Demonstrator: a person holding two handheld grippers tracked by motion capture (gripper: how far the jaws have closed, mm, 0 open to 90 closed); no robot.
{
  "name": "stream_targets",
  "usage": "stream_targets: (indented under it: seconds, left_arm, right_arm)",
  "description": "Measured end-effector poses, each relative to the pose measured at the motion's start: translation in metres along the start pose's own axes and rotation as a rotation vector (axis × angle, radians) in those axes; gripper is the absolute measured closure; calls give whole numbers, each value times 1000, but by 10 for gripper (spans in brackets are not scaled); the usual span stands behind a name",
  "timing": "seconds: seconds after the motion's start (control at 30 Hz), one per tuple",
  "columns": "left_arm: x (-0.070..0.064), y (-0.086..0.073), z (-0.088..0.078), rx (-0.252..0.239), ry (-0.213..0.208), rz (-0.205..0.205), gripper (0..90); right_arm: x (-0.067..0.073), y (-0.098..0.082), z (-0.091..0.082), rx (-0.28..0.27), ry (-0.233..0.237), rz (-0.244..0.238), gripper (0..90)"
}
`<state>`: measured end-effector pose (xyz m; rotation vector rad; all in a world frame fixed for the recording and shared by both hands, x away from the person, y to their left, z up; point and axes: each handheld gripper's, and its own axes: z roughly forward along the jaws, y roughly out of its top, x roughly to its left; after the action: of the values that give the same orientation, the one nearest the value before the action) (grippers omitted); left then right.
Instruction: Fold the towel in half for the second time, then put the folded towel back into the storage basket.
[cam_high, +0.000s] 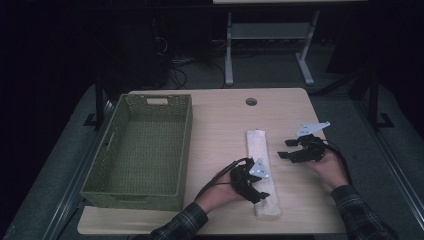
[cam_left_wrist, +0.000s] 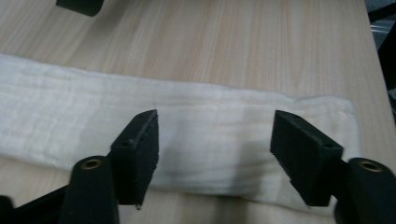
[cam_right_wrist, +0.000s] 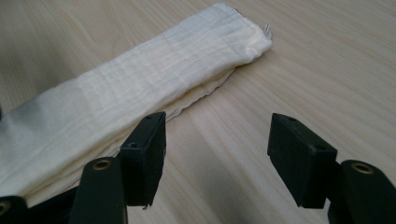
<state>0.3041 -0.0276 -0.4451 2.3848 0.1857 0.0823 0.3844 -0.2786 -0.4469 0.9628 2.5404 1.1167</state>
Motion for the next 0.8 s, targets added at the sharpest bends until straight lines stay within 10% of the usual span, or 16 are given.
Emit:
stream_targets:
  seconds: [0.5, 0.8]
  left_arm:
    - [7, -8, 23, 41, -44, 9, 170]
    - [8, -10, 15, 39, -33, -16, 447]
  right_arm:
    - [1, 0, 1, 2, 5, -5, 357]
    - [1, 0, 1, -6, 11, -18, 350]
